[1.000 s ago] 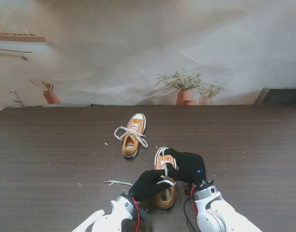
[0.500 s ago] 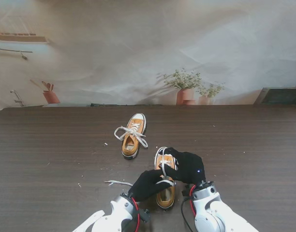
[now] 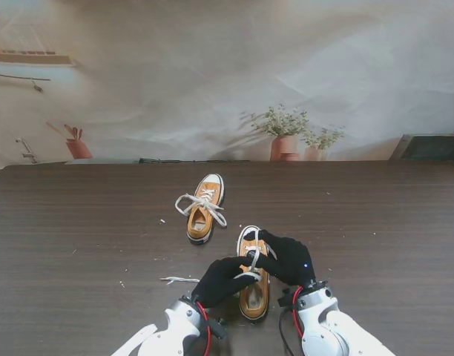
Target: Tie the shoelaces into a bow on the shoes
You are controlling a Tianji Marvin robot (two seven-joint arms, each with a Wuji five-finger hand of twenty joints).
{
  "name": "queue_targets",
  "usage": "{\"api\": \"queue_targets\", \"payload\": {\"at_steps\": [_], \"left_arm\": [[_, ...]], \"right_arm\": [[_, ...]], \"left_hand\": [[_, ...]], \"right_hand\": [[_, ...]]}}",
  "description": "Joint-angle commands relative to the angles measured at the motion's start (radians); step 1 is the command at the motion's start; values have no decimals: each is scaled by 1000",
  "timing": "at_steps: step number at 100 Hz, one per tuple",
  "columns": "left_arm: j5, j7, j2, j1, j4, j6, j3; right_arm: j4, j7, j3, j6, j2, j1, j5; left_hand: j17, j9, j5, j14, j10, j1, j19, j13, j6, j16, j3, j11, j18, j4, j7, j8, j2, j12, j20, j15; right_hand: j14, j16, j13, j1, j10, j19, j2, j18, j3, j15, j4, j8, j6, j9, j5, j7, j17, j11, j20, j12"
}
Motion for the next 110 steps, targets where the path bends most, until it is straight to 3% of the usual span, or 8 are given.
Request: {"api": "queue_targets", "payload": {"at_steps": [1,26,47,57,71,89,100,110], "left_arm": [[13,-9,3,15,-16,5,-11],[150,76,13,97,-66,-7,-102],[249,169,6,127,-94,73,-147],[334,114,35,155,-154,163,-184],[449,-85,92,223,-290,256,-266],[413,-349,142,281,-403,193,-373],[306,-347,137,292,-406,140,-380],[239,-195,101,290,-379,120,-344]], "right_arm": [[8,12,0,-3,-3,-6,8],[33,-12,1,-1,-16,-8,40],[38,-43,6,-7,-24,-13,49],[39,-50,11,-7,-28,-16,56],[45,-62,13,-10,-34,-19,69],[41,-66,18,-5,-36,-23,74],[37,-66,20,7,-35,-27,73],[37,-70,20,13,-35,-28,69]], "left_hand": [[29,61,2,10,63,2,250,8,-9,31,-42,18,-205,-8,-1,-6,20,11,-5,33],[29,63,27,22,52,-9,250,7,-14,32,-119,37,-189,-19,8,-2,95,-4,12,38],[29,86,121,47,83,85,250,7,16,45,-315,47,-166,-9,303,85,208,-27,71,59],[36,92,147,8,63,87,250,7,41,51,-306,71,-222,10,374,108,191,-26,99,84],[42,90,66,-60,28,126,250,9,9,46,-154,92,-281,47,256,-24,-2,-32,99,95],[43,92,45,-60,72,-111,250,9,-6,41,150,67,-324,14,-46,-39,-126,-34,56,83],[42,91,39,-65,35,-185,250,9,17,39,94,43,-317,-29,-83,-53,-130,-38,39,74],[39,91,45,-35,36,-239,250,9,42,40,-4,38,-281,-36,-91,-57,-71,-39,51,66]], "right_hand": [[23,-4,21,-58,25,40,37,48,-58,17,-25,-18,8,-9,-39,-12,14,-4,18,9],[26,-9,21,-31,27,32,33,53,-53,12,-27,-14,4,-14,-46,-2,13,-3,20,11],[28,-9,21,-15,26,30,24,58,-44,15,-28,-12,2,-9,-42,3,13,-2,23,10],[29,-9,21,-7,27,30,19,58,-38,17,-26,-12,5,-8,-43,3,13,-1,24,10],[31,-6,21,12,27,34,9,60,-19,22,-22,-10,11,0,-36,7,14,2,27,10],[30,-1,20,33,24,39,-19,55,56,27,-13,-11,15,5,-29,7,15,3,33,7],[24,2,21,60,17,45,-42,48,89,33,-9,-9,17,10,-27,10,16,5,35,7],[21,5,21,71,15,51,-57,43,114,38,-8,-8,16,18,-19,15,18,7,37,6]]}}
